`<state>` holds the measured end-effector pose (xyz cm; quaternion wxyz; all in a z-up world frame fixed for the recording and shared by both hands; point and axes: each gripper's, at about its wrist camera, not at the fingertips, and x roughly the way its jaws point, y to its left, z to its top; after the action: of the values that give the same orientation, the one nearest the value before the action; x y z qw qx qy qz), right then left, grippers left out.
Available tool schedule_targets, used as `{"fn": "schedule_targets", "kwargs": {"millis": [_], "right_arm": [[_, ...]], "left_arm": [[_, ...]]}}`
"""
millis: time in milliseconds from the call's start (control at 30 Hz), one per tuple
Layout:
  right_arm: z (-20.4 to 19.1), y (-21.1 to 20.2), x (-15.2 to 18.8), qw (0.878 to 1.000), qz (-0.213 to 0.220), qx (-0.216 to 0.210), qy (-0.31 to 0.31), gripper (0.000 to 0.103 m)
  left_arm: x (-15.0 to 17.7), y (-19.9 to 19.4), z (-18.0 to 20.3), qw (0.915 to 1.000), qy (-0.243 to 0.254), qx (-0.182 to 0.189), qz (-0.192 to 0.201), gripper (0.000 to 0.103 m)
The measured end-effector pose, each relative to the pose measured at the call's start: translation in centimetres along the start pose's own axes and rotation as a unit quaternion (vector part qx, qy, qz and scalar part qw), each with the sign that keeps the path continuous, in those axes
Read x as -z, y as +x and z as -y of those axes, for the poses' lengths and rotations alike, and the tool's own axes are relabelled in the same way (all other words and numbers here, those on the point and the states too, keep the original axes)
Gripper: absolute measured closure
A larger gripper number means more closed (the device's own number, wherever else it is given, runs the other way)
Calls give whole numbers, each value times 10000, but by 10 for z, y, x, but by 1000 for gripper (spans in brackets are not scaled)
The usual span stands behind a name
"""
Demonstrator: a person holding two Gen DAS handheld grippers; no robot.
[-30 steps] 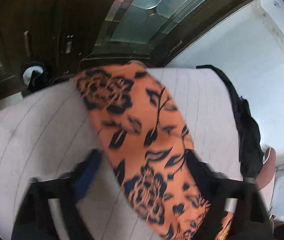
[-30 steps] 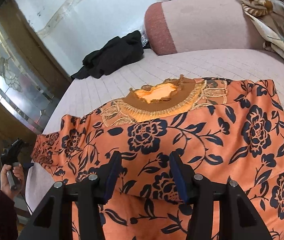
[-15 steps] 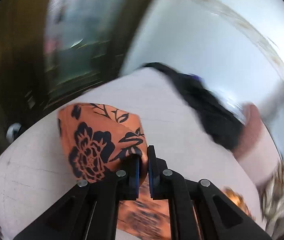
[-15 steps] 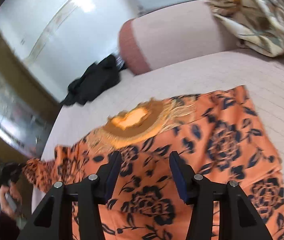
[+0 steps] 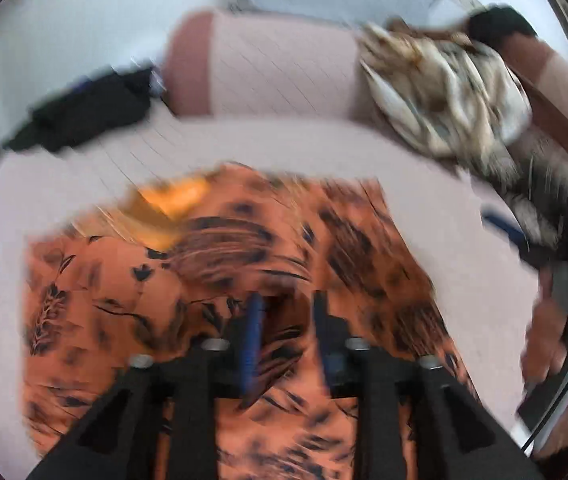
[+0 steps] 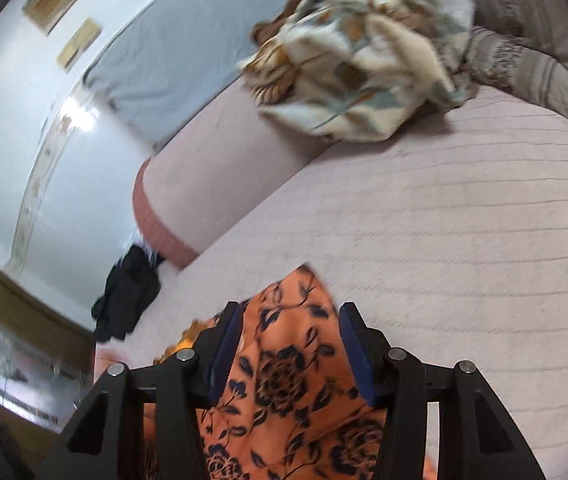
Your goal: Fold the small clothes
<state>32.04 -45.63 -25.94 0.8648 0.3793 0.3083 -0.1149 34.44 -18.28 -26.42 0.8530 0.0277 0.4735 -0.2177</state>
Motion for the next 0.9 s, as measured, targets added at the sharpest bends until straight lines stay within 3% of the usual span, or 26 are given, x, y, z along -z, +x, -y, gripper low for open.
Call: {"fn": "schedule_targets", "kwargs": {"millis": [33, 67, 133, 200, 267, 333, 400, 500, 600, 667, 767, 833, 900], "right_arm": [[4, -3, -3, 9999, 39, -115, 38, 39], [5, -5, -4, 9997, 60, -211, 45, 32], [0, -5, -4, 9997, 54, -240, -95, 31], [-13, 2, 1, 9988, -58, -230, -432, 31], [-30, 15, 14, 9958, -367, -231, -804, 31], [-46, 30, 29, 9909, -740, -353, -1071, 31], [-69, 42, 49, 9823, -998, -370, -1542, 31], [-112, 49, 84, 9589, -1093, -270, -2606, 31], [-145, 61, 122, 9259, -1030, 26, -3634, 31], [-156, 78, 138, 9159, -1168, 153, -3837, 31], [-158, 112, 155, 9118, -1533, 355, -3793, 32], [-148, 135, 161, 9080, -1697, 763, -3753, 37], [-140, 136, 160, 9126, -1598, 770, -3682, 66]], "left_arm": [[11, 1, 3, 10000, -61, -36, -8, 43], [22, -2, -4, 9998, -182, -103, 16, 38], [34, -15, -30, 9988, -446, -86, 193, 36], [44, -40, -70, 9938, -904, -66, 650, 33], [44, -55, -113, 9824, -1447, -467, 1083, 23], [45, -56, -140, 9722, -1755, -988, 1196, 22], [50, -41, -165, 9624, -1989, -1520, 1053, 22], [56, -18, -195, 9547, -2490, -1582, 395, 22], [55, -13, -198, 9496, -2494, -1879, 292, 22], [54, -12, -198, 9479, -2405, -2076, 221, 22], [57, -10, -213, 9493, -2397, -2034, 61, 22], [61, -5, -221, 9459, -2469, -2106, -33, 22], [65, -3, -229, 9437, -2580, -2069, -74, 22]]}}
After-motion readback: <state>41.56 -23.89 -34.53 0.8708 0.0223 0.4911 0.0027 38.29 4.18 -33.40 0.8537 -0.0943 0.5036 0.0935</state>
